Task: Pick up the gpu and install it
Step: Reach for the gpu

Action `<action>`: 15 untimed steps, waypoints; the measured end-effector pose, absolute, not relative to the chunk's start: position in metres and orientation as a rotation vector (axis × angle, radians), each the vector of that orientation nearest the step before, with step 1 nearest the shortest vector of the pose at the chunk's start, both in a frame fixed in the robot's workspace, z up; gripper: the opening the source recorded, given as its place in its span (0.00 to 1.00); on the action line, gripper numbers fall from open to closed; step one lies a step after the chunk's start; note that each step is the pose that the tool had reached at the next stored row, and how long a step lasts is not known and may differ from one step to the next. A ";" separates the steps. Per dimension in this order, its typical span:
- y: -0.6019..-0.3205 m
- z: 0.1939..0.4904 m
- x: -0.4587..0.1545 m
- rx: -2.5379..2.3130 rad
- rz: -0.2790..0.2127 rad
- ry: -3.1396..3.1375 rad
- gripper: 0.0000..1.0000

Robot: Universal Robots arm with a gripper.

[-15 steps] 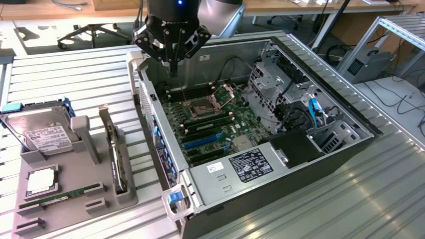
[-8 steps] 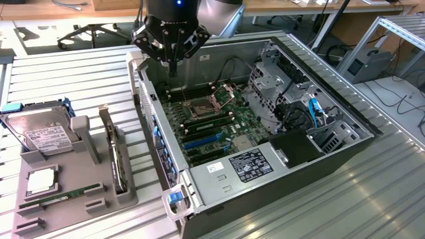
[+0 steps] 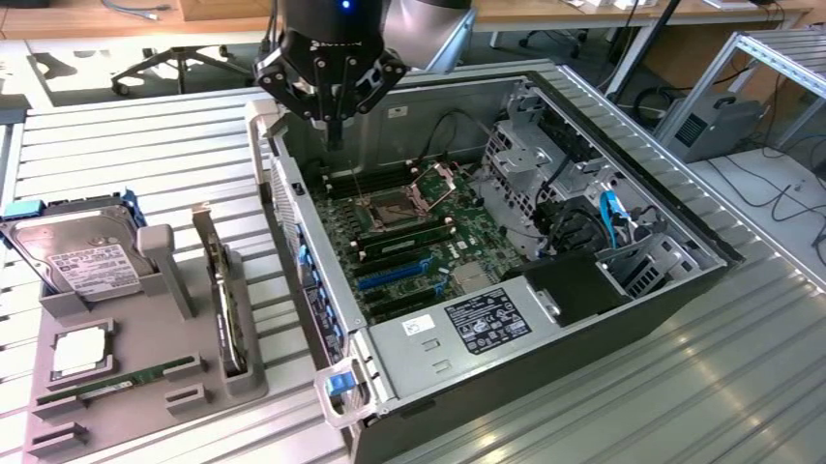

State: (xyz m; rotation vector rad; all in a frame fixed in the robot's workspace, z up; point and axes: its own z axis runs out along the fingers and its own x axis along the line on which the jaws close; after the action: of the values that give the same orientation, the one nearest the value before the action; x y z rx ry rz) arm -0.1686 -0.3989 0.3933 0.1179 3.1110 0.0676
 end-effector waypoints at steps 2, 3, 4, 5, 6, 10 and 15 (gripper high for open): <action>-0.399 0.393 -0.169 0.118 0.068 3.111 0.11; -0.399 0.393 -0.169 0.118 0.068 3.111 0.11; -0.399 0.393 -0.169 0.118 0.068 3.111 0.11; -0.399 0.393 -0.170 0.118 0.068 3.111 0.11; -0.399 0.393 -0.170 0.118 0.068 3.111 0.11; -0.399 0.393 -0.171 0.118 0.068 3.111 0.11; -0.399 0.393 -0.172 0.118 0.068 3.111 0.11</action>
State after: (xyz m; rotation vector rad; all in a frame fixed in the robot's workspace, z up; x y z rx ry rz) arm -0.1721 -0.3989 0.3933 0.1178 3.1109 0.0677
